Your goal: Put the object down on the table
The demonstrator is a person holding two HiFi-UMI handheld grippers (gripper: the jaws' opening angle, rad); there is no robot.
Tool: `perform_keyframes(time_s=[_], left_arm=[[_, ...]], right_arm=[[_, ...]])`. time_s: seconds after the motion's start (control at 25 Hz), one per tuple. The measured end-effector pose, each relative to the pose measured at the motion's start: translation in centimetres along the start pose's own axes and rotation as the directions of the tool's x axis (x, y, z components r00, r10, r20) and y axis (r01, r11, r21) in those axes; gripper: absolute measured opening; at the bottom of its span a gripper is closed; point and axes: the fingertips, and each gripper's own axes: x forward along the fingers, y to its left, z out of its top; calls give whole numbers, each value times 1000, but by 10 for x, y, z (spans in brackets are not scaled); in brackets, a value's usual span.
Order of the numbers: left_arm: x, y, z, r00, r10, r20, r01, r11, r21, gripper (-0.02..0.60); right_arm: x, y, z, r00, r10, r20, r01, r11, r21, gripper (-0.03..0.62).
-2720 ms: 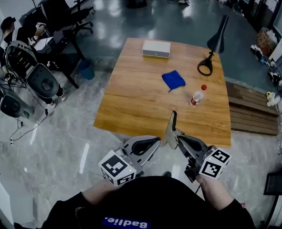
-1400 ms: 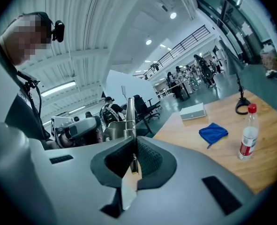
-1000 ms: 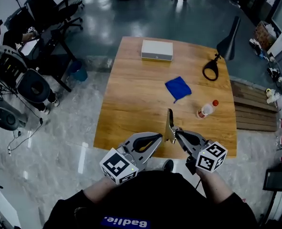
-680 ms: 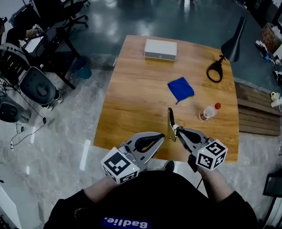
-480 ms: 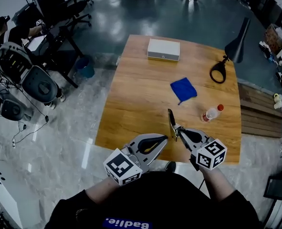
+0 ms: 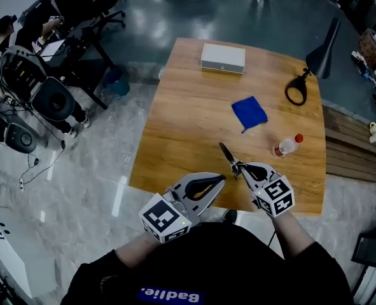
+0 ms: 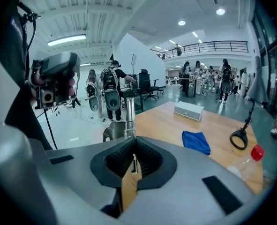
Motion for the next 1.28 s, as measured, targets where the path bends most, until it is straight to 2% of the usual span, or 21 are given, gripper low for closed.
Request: perform_keyframes(time_s=[0.32, 0.56, 0.84, 1.04, 1.16, 1.28], left_arm=[[-7, 4, -4, 1000, 24, -11, -24, 1000, -5, 3], [-18, 9, -10, 998, 51, -30, -51, 999, -6, 3], [-25, 14, -4, 996, 83, -19, -83, 996, -22, 3], [-30, 12, -8, 995, 92, -24, -93, 995, -26, 3], [-31, 12, -10, 995, 93, -31, -94, 995, -25, 3], [-31, 11, -11, 995, 93, -39, -95, 995, -30, 3]], right_arm=[[30, -14, -38, 985, -66, -160, 39, 985, -165, 8], [53, -24, -68, 949, -130, -288, 20, 935, -354, 9], [79, -38, -109, 883, -223, -413, -44, 837, -546, 9], [93, -51, -134, 837, -310, -452, -81, 745, -662, 9], [101, -56, -145, 817, -351, -458, -108, 686, -720, 9], [105, -54, -150, 810, -370, -454, -139, 632, -762, 9]])
